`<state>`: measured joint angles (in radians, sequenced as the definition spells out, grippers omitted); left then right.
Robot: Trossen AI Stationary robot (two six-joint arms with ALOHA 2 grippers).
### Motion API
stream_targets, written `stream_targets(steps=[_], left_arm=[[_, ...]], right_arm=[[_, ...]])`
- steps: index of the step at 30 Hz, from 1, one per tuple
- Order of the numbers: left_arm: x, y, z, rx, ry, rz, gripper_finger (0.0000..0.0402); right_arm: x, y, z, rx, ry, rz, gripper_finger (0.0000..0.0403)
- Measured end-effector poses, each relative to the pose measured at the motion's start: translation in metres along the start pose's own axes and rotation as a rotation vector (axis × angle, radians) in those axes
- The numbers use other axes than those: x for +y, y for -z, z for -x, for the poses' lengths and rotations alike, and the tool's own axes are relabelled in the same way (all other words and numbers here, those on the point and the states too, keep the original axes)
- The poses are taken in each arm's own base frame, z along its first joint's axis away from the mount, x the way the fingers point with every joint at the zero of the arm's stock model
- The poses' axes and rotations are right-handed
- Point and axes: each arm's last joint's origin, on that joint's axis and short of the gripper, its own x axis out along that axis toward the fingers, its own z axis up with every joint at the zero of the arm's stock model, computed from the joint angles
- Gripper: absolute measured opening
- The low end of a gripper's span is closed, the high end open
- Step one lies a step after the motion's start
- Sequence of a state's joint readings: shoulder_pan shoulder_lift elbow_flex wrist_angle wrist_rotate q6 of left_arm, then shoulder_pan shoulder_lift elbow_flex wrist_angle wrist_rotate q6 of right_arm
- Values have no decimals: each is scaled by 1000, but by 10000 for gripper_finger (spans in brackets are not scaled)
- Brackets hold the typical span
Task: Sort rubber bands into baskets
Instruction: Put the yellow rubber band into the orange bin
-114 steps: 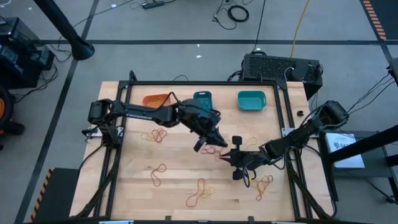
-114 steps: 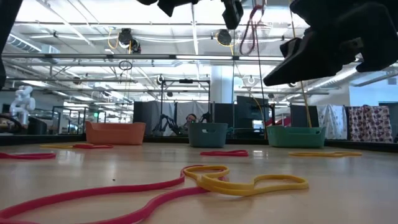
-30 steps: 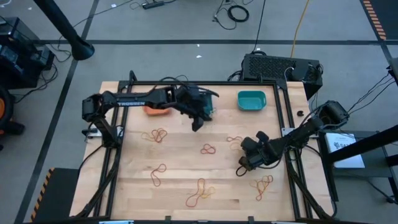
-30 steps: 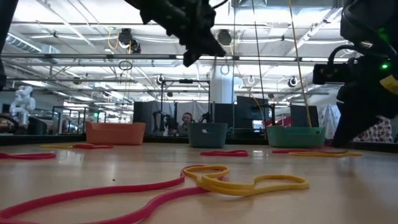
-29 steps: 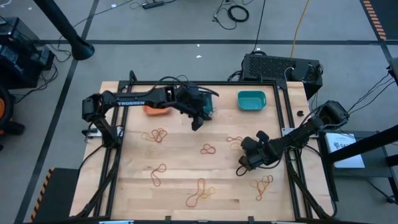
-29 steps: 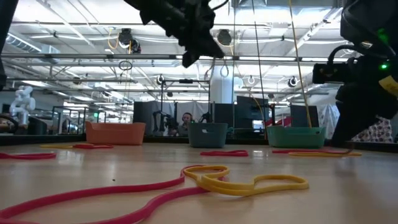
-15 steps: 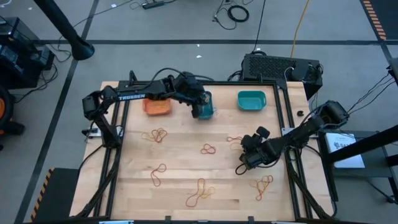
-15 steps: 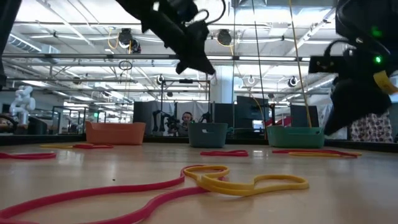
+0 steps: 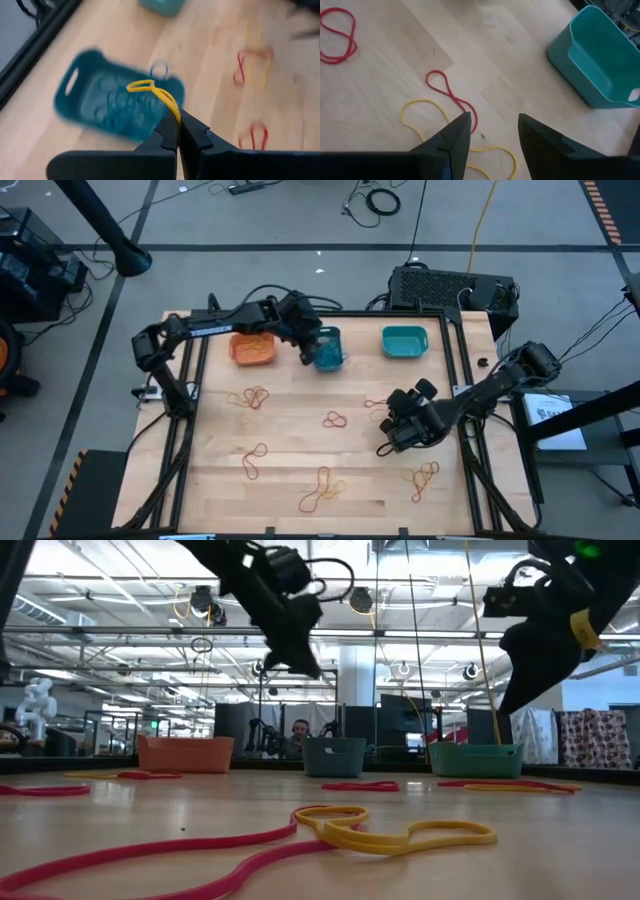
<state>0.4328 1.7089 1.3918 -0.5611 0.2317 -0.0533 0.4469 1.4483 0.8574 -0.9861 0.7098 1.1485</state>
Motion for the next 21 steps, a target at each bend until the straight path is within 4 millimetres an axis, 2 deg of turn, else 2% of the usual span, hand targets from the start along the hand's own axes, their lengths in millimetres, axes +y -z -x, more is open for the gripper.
stream_targets(steps=[4, 10, 13, 21], left_arm=[[-4, 15, 29, 134, -58, -26, 2], [-3, 37, 68, 306, -347, -37, 2], [-1, 47, 77, 347, -377, -29, 2], [14, 75, 79, 406, -400, 9, 2]], right_arm=[[1, 0, 0, -2, -10, -7, 157], [10, -5, 1, -40, -88, -13, 157], [16, -9, 1, -72, -139, 14, 157], [29, -18, 5, -155, -249, 39, 157]])
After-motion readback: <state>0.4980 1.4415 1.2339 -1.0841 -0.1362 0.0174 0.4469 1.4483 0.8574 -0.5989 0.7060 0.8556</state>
